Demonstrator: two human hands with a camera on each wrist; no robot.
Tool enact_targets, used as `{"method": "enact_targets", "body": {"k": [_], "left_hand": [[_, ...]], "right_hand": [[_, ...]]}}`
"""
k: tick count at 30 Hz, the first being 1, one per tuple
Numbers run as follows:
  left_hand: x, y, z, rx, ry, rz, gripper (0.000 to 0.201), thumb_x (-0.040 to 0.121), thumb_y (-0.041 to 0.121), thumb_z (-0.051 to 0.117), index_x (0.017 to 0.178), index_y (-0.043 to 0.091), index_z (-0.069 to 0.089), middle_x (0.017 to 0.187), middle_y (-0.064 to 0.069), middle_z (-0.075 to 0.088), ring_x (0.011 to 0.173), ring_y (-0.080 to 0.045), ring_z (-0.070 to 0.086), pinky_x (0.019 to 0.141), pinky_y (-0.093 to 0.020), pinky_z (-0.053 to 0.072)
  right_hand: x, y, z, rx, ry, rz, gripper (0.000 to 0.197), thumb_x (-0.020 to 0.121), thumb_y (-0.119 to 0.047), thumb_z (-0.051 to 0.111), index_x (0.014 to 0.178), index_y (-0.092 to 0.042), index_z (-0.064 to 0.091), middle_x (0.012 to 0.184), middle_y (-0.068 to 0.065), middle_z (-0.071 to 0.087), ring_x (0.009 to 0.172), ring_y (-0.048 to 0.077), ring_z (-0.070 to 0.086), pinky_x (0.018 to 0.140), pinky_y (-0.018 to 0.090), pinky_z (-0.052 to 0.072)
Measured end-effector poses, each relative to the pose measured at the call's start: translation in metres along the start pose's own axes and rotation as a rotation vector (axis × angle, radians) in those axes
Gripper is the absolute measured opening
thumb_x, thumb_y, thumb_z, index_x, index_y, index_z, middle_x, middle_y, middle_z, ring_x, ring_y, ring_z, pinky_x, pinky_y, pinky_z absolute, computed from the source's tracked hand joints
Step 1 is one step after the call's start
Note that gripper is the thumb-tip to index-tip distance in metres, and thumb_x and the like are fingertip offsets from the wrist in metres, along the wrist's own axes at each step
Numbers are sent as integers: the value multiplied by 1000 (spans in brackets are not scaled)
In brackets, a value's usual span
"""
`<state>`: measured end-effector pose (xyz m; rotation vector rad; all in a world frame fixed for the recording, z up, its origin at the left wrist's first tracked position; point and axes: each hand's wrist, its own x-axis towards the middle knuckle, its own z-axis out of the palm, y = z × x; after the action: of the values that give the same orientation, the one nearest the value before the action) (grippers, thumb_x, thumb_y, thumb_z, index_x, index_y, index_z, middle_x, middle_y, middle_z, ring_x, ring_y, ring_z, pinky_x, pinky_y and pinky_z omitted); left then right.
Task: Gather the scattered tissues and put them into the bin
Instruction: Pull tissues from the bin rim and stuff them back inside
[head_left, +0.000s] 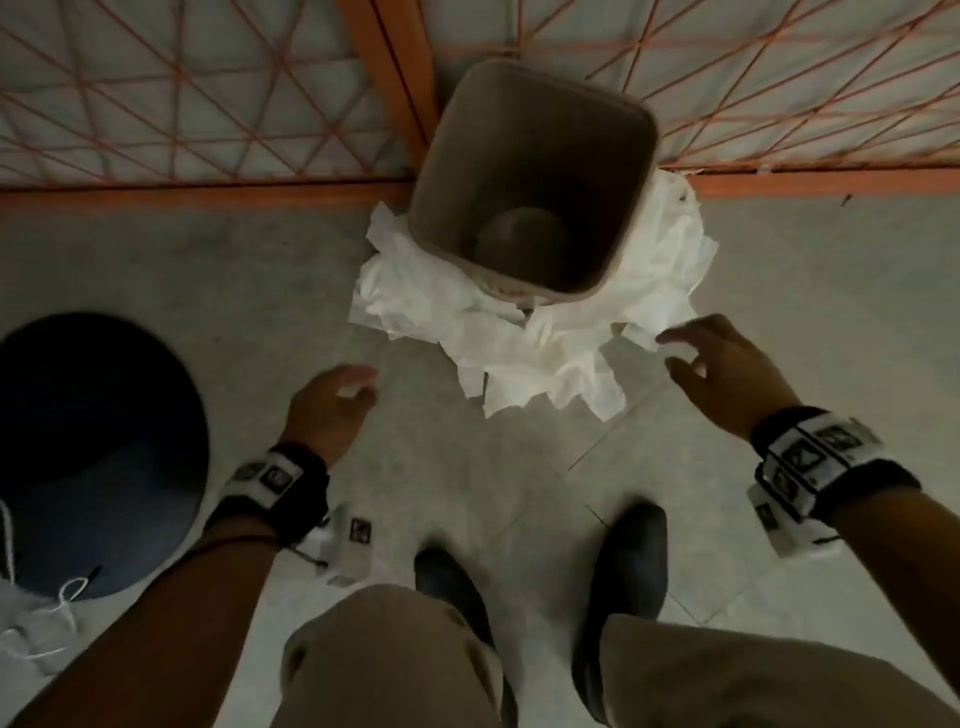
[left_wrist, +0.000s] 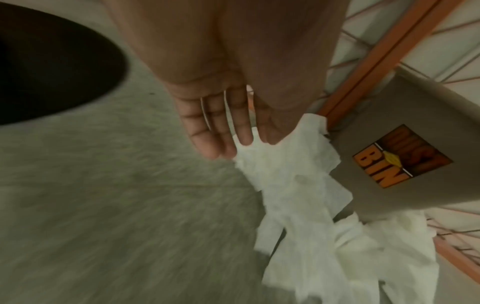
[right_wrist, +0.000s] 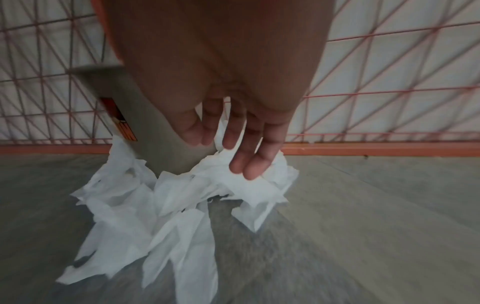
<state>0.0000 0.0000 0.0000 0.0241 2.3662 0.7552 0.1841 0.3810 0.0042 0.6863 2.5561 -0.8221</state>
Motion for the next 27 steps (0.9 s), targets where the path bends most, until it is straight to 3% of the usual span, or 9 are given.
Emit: {"method": "enact_targets", "body": {"k": [2,4,8,10,12,15,19,23,27], "left_hand": [[43,27,12,114,130,122,27,91,19,61,118,21,66,123,-2,57,101,-16,59,95,-23,43],[81,55,18,131,251,254,31,88,16,61,119,22,65,129,-8,53,104,-23,61,96,-27,46],[140,73,26,200,291,367,51,87,9,56,137,15,49,144,-12,42,126,-30,50,104,-39,44],[159,83,30,312,289,377,55,90,11,54,144,13,40,149,-14,38,132,-34,44,108,-41,39],[170,85,33,446,221,329,53,95,17,52,145,10,37,148,-16,41,133,-37,42,109,-43,37],[168,80,29,540,183,321,42,94,21,53,135,11,53,138,-15,54,126,-36,51,105,-41,43],[153,77,17,403,222,331,35,91,20,53,122,7,64,126,-16,64,115,-35,59,96,-37,47],[133,74,2,53,383,300,24,85,26,54,88,4,63,89,-16,67,80,-31,63,71,-36,51],[94,67,-13,-109,350,281,22,87,25,57,87,3,60,82,-10,60,73,-23,54,59,-28,40]], "right_hand": [[29,3,10,-62,115,-71,33,92,-28,56,125,-27,55,134,1,45,83,22,66,80,41,54],[56,7,23,-88,130,-120,40,90,-28,57,129,-28,50,140,0,41,83,26,67,76,44,55],[98,10,50,-185,67,-133,56,89,-29,60,140,-28,37,147,-1,38,100,31,65,83,45,53],[113,8,58,-198,35,-73,53,88,-24,59,138,-29,43,138,1,52,111,30,60,89,43,50],[118,8,64,-203,58,-65,41,87,-17,57,127,-27,57,126,2,63,111,29,59,91,40,50],[106,7,55,-189,114,-58,30,87,-12,57,113,-20,69,115,6,68,107,32,61,89,41,49],[78,3,28,-61,201,-23,23,83,-12,66,105,-12,70,101,15,72,93,35,64,81,35,46],[55,2,-2,43,279,36,21,83,-19,70,99,-7,64,81,15,64,81,33,61,73,31,38],[28,-8,-42,160,366,61,21,82,-27,62,89,-8,61,77,19,62,74,35,59,70,37,43]]}}
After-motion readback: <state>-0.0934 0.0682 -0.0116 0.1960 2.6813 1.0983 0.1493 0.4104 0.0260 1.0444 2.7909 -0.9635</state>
